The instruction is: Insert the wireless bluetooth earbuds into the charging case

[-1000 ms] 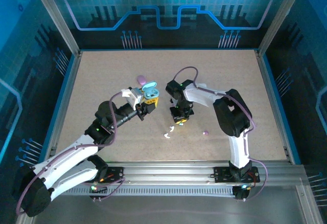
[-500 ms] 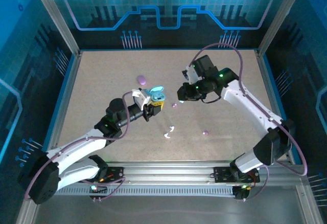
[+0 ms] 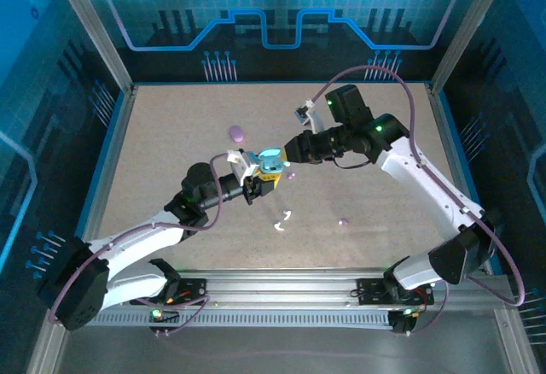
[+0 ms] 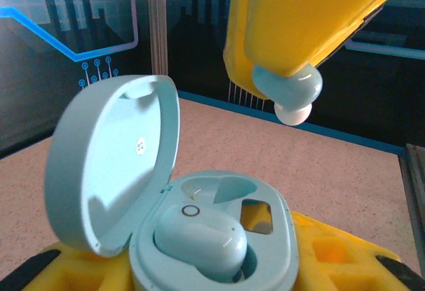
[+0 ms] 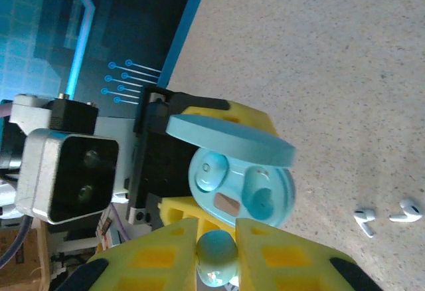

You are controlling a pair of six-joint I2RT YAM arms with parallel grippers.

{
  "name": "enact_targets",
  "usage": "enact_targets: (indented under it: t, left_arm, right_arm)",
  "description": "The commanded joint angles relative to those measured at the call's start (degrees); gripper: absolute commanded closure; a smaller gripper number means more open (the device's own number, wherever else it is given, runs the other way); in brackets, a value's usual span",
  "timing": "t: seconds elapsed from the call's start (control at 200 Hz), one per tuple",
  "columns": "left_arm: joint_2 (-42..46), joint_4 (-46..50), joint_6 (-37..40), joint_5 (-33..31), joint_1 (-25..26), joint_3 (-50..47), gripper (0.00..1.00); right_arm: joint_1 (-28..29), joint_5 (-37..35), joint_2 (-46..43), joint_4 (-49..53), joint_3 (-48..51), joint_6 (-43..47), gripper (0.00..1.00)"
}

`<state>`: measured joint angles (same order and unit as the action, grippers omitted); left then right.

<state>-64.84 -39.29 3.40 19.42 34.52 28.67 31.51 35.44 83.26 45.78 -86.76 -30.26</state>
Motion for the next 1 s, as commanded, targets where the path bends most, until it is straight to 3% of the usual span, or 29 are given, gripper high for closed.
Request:
enact_targets:
  t: [0.0,0.996]
  left_arm:
    - [0.0,-2.2,1.1,2.9,0.4,1.6,0.72]
    - [2.3,-3.3,-1.5,4.3,0.4,3.0,0.72]
  right_arm:
    - [0.9,2.9,1.4,-1.2,-1.8,-0.5,0.79]
    - [1.6,-1.7,3.8,-1.5,0.3,0.2,0.77]
